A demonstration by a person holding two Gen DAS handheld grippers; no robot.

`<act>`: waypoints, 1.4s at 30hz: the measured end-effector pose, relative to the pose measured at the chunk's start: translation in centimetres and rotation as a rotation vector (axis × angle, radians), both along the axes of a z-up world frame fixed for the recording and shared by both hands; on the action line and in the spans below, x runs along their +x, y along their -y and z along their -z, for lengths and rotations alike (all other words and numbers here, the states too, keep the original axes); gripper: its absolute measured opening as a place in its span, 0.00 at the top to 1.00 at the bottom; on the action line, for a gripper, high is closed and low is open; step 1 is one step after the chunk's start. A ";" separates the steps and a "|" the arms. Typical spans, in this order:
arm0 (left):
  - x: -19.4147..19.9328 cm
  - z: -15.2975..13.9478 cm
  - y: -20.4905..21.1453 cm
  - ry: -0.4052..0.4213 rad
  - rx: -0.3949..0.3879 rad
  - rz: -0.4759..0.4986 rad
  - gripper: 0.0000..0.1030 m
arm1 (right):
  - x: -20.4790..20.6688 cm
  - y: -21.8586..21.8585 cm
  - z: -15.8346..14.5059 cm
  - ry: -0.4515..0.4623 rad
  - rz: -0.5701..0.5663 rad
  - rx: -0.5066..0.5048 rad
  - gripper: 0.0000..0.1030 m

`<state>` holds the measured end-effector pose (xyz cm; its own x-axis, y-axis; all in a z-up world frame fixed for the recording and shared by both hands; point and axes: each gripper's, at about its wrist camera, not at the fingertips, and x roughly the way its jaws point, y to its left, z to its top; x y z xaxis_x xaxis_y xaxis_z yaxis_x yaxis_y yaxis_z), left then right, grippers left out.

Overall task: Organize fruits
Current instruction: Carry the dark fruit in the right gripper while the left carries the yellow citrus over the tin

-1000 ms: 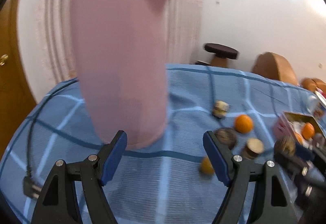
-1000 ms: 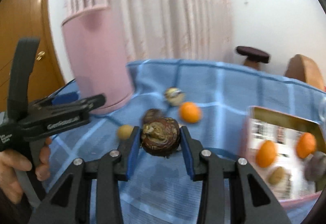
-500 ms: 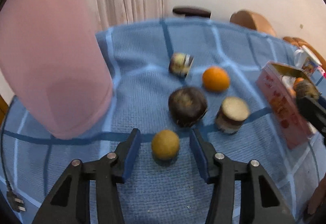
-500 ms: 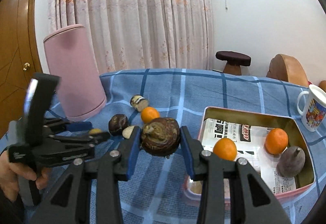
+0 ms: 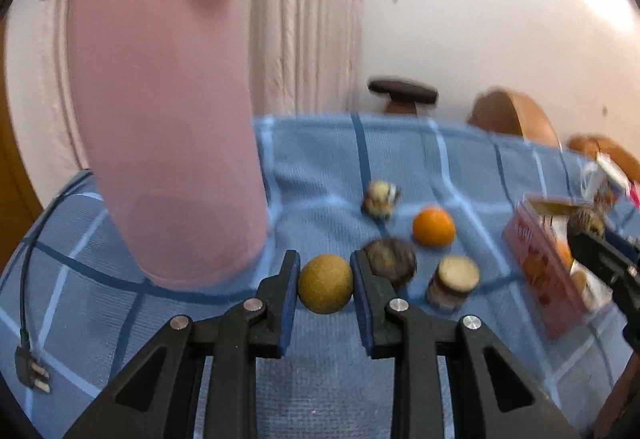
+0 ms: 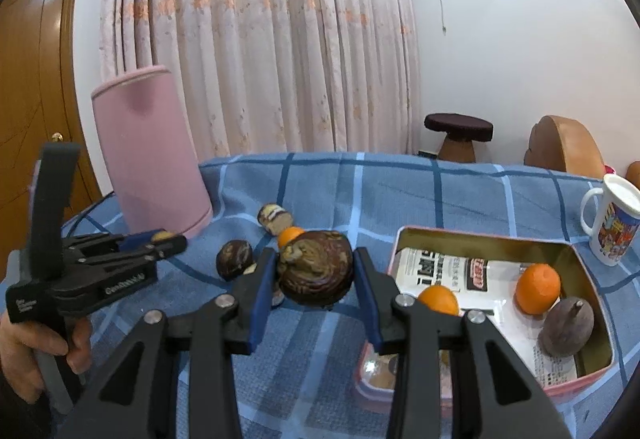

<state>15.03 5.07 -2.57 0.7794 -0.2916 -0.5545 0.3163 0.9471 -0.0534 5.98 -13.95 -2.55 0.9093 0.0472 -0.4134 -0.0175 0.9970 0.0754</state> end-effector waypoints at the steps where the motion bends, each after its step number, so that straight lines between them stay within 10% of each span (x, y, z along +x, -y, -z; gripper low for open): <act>1: -0.1 -0.1 0.0 0.010 -0.020 -0.007 0.73 | 0.0 0.1 -0.1 0.003 0.004 -0.004 0.60; 42: -6.2 -0.7 9.0 0.104 -0.069 -0.013 0.73 | -2.3 5.9 0.0 0.002 0.080 -0.031 0.60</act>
<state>8.82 -3.96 -1.88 0.8355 -0.3161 -0.4495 0.3117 0.9463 -0.0860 3.66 -19.82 -2.56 0.9106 -0.0385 -0.4116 0.0621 0.9971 0.0441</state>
